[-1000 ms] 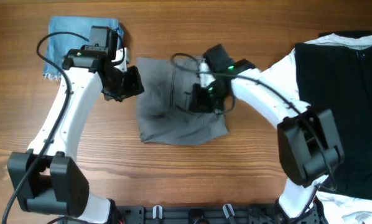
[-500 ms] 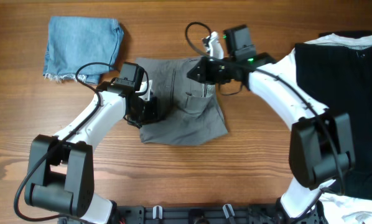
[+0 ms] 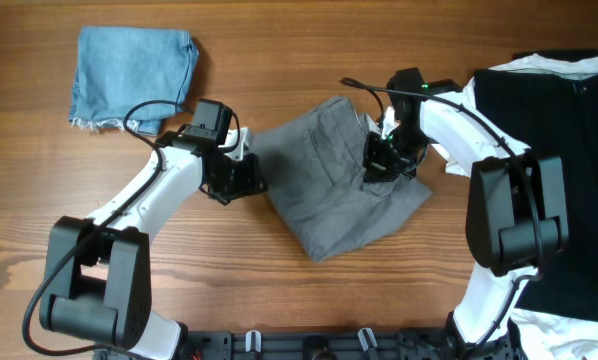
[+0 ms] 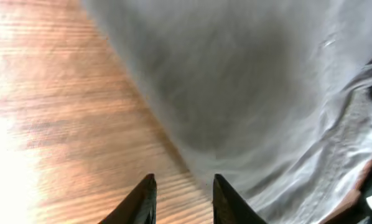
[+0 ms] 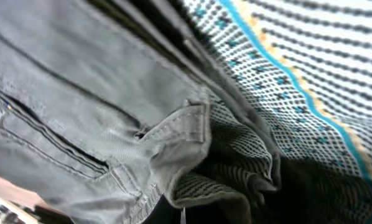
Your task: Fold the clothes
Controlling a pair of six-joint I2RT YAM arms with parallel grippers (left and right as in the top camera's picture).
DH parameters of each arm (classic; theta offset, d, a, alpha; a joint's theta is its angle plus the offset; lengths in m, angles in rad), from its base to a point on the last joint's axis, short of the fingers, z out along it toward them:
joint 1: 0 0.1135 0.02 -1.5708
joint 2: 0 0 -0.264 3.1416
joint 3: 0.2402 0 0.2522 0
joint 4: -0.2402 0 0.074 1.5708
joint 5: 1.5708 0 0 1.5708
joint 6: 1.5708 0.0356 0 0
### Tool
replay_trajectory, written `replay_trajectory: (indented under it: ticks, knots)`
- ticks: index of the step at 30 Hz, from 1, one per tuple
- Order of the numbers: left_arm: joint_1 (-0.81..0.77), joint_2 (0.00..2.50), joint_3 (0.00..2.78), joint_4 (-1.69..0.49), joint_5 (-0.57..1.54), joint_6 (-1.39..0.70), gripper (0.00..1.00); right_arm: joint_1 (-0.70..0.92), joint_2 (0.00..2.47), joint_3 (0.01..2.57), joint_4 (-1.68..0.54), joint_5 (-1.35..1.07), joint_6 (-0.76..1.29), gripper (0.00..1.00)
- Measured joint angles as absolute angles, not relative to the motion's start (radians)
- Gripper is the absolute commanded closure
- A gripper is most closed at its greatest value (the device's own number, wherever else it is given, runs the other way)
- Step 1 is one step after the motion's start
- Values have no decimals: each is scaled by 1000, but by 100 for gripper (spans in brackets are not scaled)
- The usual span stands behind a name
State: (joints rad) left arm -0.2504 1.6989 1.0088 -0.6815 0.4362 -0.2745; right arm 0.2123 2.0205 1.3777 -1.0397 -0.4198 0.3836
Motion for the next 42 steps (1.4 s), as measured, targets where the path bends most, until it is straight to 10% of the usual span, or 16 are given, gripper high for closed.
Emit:
replay_trajectory:
  ticks: [4, 11, 18, 20, 23, 26, 29, 30, 31, 32, 42]
  knots:
    - [-251, 1699, 1005, -511, 626, -274, 92, 212, 2020, 1378, -1054, -399, 353, 96]
    - [-277, 1824, 997, -453, 467, -373, 96, 160, 1995, 1378, -1221, -91, 463, 95]
    - [-273, 1865, 1000, -421, 648, -379, 64, 94, 1912, 1377, -1153, -135, 249, 96]
    - [-285, 1776, 1018, -394, 694, -373, 87, 94, 1882, 1377, -1134, -142, 236, 96]
    - [-360, 1744, 1041, -329, 704, -363, 91, 92, 1825, 1377, -1143, -142, 250, 96]
    - [-465, 1801, 1042, -249, 658, -389, 96, 76, 1808, 1377, -1205, -146, 305, 56]
    - [-518, 1935, 1043, -200, 593, -509, 96, 68, 1808, 1377, -1240, -116, 377, 43]
    - [-519, 1978, 1044, -186, 594, -560, 96, 68, 1808, 1372, -1239, -98, 398, 47]
    - [-513, 1990, 1056, -183, 605, -611, 96, 68, 1806, 1339, -1196, -80, 413, 83]
    - [-511, 1995, 1061, -183, 608, -633, 96, 68, 1806, 1308, -1171, -69, 421, 96]
    - [-373, 2005, 1065, -181, 641, -622, 83, -12, 1803, 1182, -1116, 43, 540, 91]
